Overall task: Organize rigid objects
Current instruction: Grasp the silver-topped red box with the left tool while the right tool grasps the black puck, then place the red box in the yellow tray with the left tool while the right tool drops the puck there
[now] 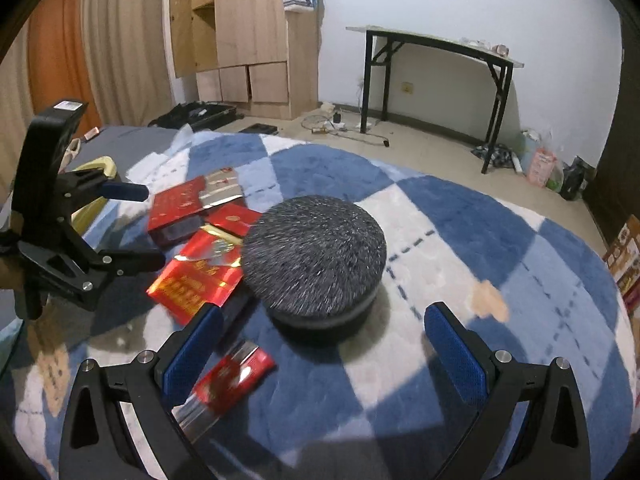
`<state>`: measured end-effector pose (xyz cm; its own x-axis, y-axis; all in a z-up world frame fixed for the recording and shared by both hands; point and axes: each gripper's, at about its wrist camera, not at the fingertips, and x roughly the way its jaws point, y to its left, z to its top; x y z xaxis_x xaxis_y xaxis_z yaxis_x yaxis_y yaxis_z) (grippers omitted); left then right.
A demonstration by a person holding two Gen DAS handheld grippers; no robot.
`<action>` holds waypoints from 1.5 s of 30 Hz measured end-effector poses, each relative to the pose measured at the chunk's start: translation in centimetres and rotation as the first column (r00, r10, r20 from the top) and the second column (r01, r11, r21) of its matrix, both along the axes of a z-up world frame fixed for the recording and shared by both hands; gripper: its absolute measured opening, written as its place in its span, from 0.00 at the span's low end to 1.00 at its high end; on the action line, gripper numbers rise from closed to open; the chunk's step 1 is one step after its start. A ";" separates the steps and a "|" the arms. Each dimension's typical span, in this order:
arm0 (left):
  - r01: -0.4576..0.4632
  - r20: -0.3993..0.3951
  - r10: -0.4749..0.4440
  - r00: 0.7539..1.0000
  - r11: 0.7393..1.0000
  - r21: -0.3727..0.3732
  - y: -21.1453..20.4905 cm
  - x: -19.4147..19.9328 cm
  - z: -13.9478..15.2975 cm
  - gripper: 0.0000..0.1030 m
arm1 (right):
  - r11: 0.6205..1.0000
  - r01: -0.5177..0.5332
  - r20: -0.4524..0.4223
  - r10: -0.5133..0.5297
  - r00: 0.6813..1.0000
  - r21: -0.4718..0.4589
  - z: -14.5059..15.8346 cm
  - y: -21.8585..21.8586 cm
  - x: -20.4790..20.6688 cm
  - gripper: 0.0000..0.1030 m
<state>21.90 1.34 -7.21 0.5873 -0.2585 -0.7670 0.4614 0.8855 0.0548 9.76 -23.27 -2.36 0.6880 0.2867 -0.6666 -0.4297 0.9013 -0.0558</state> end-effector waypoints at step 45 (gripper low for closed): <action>-0.626 0.119 0.643 0.757 0.765 -0.154 26.5 -12.1 10.4 0.56 | 0.934 -0.304 -0.034 0.316 0.948 0.188 8.7 20.7 -3.5 0.66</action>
<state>9.76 27.83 3.15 0.7520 0.1475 -0.6425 -0.2155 0.9761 -0.0281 6.31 -2.55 6.37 0.5045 0.5971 -0.6237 -0.6868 0.7153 0.1293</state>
